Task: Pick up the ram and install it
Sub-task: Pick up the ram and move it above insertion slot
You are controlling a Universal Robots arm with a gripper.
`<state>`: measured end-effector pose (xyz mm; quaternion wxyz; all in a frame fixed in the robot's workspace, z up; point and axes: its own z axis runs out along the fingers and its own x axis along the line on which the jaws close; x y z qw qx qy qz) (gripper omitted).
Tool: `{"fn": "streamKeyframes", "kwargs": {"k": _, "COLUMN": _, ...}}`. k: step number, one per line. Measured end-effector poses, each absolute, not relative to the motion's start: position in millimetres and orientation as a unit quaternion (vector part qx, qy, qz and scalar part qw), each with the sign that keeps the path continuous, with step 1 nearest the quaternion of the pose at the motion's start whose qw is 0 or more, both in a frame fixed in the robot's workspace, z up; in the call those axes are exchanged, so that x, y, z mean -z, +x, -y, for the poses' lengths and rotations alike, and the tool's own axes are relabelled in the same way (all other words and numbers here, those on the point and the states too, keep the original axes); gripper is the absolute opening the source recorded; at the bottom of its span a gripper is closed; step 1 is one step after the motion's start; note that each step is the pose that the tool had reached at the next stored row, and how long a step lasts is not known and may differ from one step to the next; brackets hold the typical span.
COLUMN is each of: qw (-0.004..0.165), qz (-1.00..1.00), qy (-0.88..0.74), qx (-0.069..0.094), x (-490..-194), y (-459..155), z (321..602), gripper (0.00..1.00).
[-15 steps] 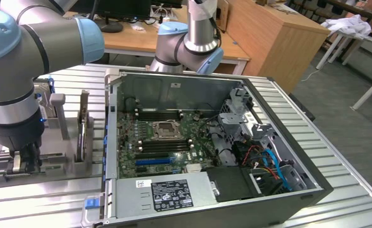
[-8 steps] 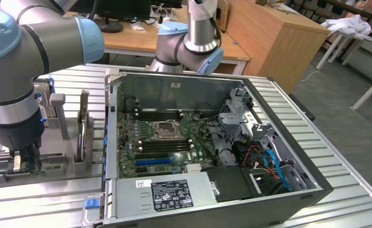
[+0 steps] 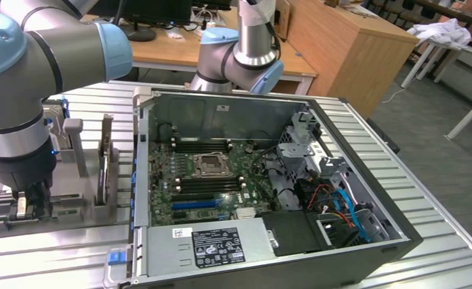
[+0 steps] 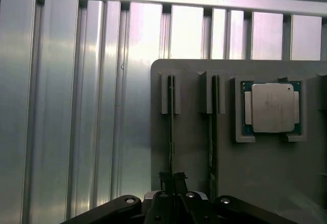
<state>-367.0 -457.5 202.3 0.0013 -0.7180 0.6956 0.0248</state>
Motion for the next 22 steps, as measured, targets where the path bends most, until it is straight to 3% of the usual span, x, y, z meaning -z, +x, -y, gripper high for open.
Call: {"fn": "streamKeyframes", "kwargs": {"k": 22, "qw": 0.001, "qz": -0.696, "qy": -0.718, "qx": -0.025, "x": -257, "y": -367, "z": 457, "gripper": 0.12}}
